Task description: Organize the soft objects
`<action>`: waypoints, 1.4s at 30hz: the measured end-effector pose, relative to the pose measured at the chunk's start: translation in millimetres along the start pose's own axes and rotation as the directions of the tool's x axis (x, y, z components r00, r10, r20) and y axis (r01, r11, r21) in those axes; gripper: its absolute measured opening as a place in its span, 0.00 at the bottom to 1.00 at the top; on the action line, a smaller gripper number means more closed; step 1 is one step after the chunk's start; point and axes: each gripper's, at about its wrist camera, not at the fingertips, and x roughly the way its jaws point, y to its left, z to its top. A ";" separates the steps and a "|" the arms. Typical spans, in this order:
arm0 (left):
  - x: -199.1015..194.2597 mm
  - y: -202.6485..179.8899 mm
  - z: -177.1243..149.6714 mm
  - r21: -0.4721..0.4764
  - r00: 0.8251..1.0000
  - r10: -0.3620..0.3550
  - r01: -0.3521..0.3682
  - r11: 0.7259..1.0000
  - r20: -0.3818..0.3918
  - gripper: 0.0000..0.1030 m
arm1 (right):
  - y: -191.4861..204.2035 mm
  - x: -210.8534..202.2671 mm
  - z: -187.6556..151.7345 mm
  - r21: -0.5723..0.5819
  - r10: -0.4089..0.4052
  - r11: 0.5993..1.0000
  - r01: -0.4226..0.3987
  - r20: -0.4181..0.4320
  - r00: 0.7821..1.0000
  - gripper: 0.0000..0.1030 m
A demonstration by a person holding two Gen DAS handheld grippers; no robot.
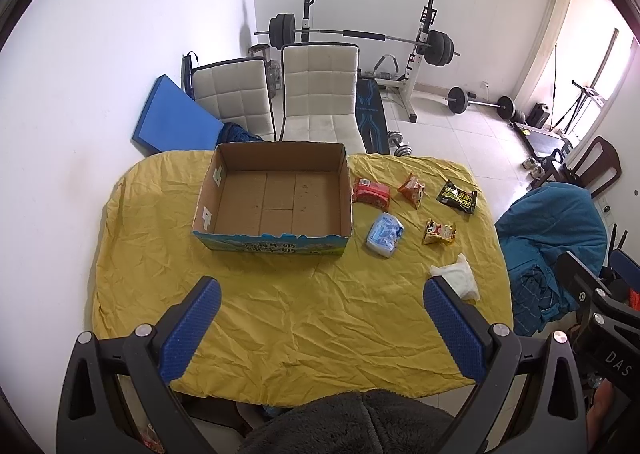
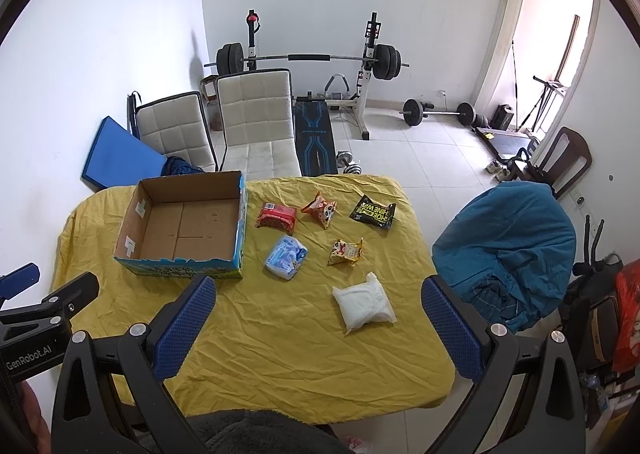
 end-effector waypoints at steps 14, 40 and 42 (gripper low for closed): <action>-3.7 3.7 -0.8 0.002 1.000 0.001 -0.001 1.000 0.010 1.00 | 5.3 -4.9 -3.6 -0.013 -0.011 1.000 0.011 0.023 1.000 1.00; 1.5 2.6 1.4 -0.001 1.000 -0.003 0.003 1.000 0.000 1.00 | 0.2 4.2 -3.7 0.008 -0.002 1.000 0.002 0.001 1.000 1.00; 7.2 0.4 2.5 0.000 1.000 -0.002 0.002 1.000 -0.007 1.00 | -5.7 13.6 -3.2 0.021 -0.012 1.000 0.013 -0.014 1.000 1.00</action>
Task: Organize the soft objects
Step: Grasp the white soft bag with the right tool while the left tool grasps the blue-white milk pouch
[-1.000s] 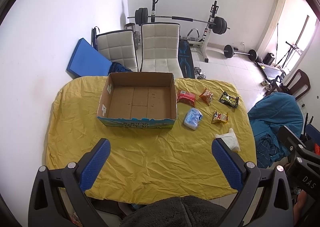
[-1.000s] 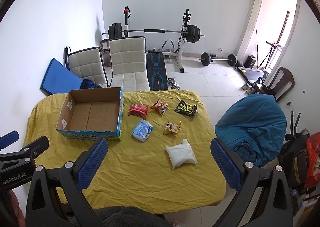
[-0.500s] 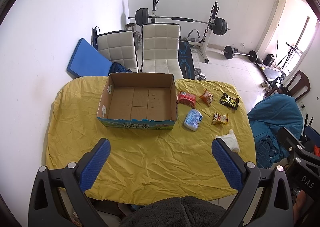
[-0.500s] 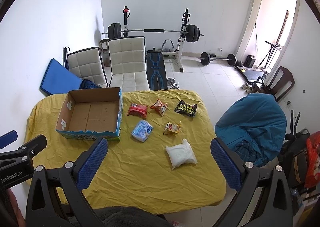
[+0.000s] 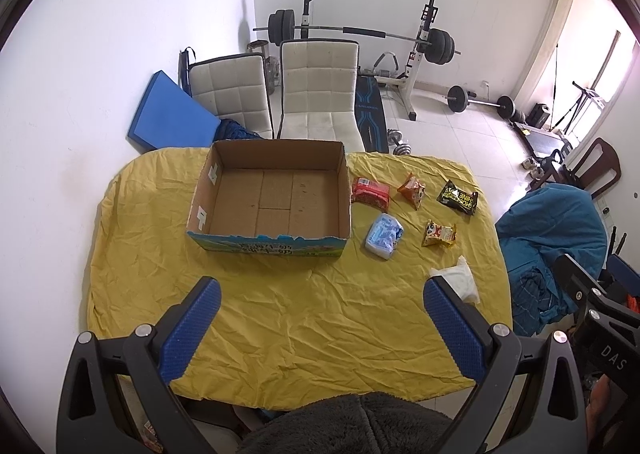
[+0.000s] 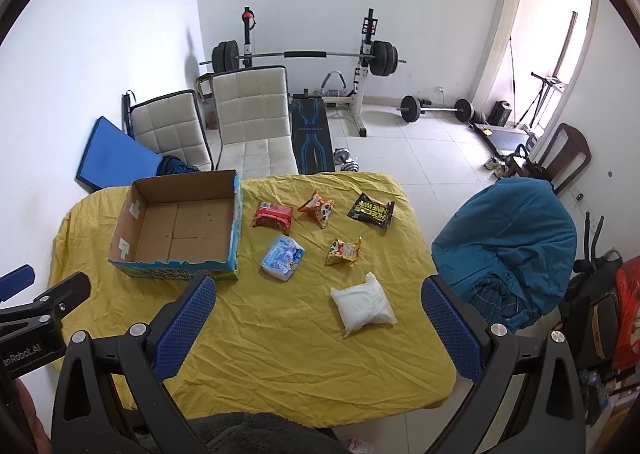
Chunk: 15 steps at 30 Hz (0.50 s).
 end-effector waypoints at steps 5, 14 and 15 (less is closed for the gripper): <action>30.6 -10.5 6.8 0.009 1.000 0.001 -0.001 1.000 -0.021 1.00 | -25.8 52.3 3.4 0.037 -0.042 0.998 0.045 -0.089 0.995 1.00; 145.7 -50.8 14.6 0.101 0.987 0.024 -0.007 0.995 -0.162 1.00 | -77.9 251.6 -24.9 -0.020 -0.082 0.997 0.080 -0.377 0.922 1.00; 161.4 -57.3 15.3 0.120 0.983 0.036 -0.014 0.993 -0.182 1.00 | -83.5 278.8 -31.9 -0.027 -0.086 0.996 0.082 -0.413 0.907 1.00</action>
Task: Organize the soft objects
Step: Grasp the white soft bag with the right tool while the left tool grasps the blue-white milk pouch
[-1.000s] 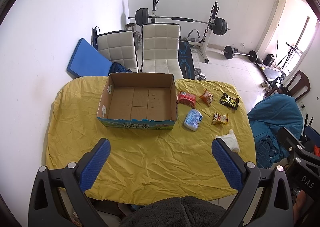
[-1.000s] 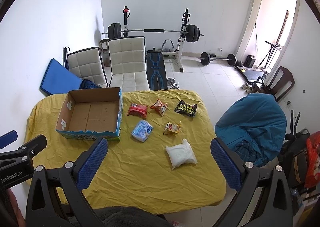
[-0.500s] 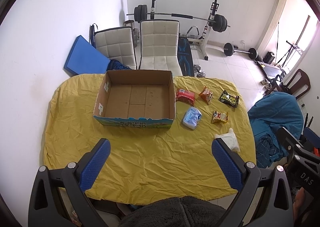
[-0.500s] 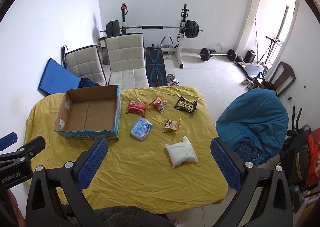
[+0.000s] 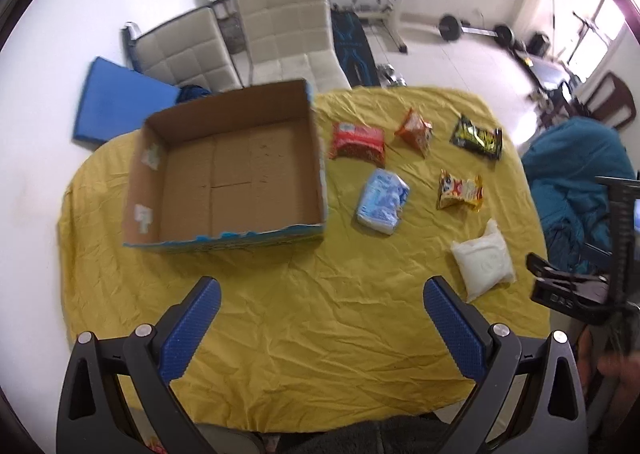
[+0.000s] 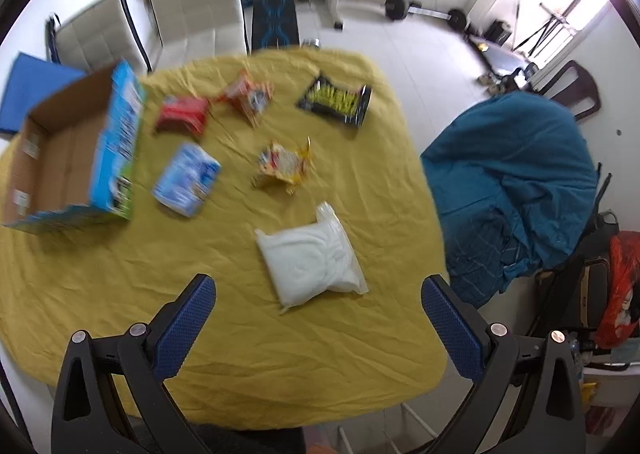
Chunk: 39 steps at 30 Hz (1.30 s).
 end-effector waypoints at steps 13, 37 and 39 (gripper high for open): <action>195.6 -88.5 74.4 0.202 0.961 0.014 0.043 0.978 -0.276 1.00 | 5.9 214.1 3.6 -0.121 0.083 0.984 -0.128 -0.318 0.945 1.00; 325.9 -104.8 60.3 0.200 0.857 0.028 0.087 0.976 -0.514 0.43 | -12.4 242.3 21.4 -0.060 0.085 0.992 -0.112 -0.339 0.937 0.75; 315.6 -99.1 48.8 0.174 0.866 0.022 0.075 0.982 -0.500 0.42 | -14.9 239.1 20.0 -0.044 0.094 0.992 -0.115 -0.332 0.938 0.72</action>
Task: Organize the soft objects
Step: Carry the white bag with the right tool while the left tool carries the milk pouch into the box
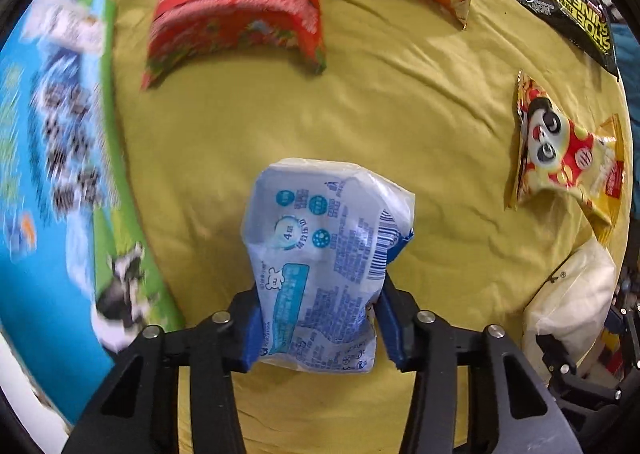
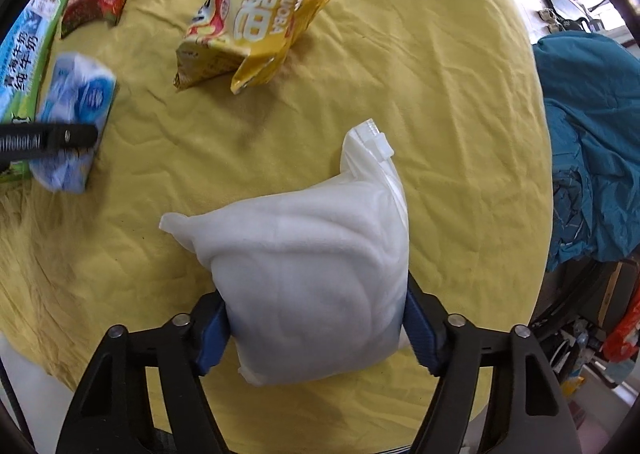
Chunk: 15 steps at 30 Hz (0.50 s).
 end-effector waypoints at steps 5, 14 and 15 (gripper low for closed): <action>-10.4 5.3 -38.3 -0.057 0.999 0.003 0.000 0.998 0.053 0.42 | -15.2 -16.5 -4.9 0.050 0.030 0.998 -0.031 0.024 0.999 0.69; -40.7 14.7 -113.1 -0.139 0.985 -0.061 0.084 0.987 0.162 0.42 | -26.1 -68.6 -18.5 0.080 0.126 0.988 -0.132 0.079 0.989 0.68; -47.9 18.2 -122.4 -0.151 0.982 -0.067 0.095 0.984 0.177 0.42 | -24.3 -77.4 -19.0 0.072 0.140 0.987 -0.147 0.088 0.986 0.68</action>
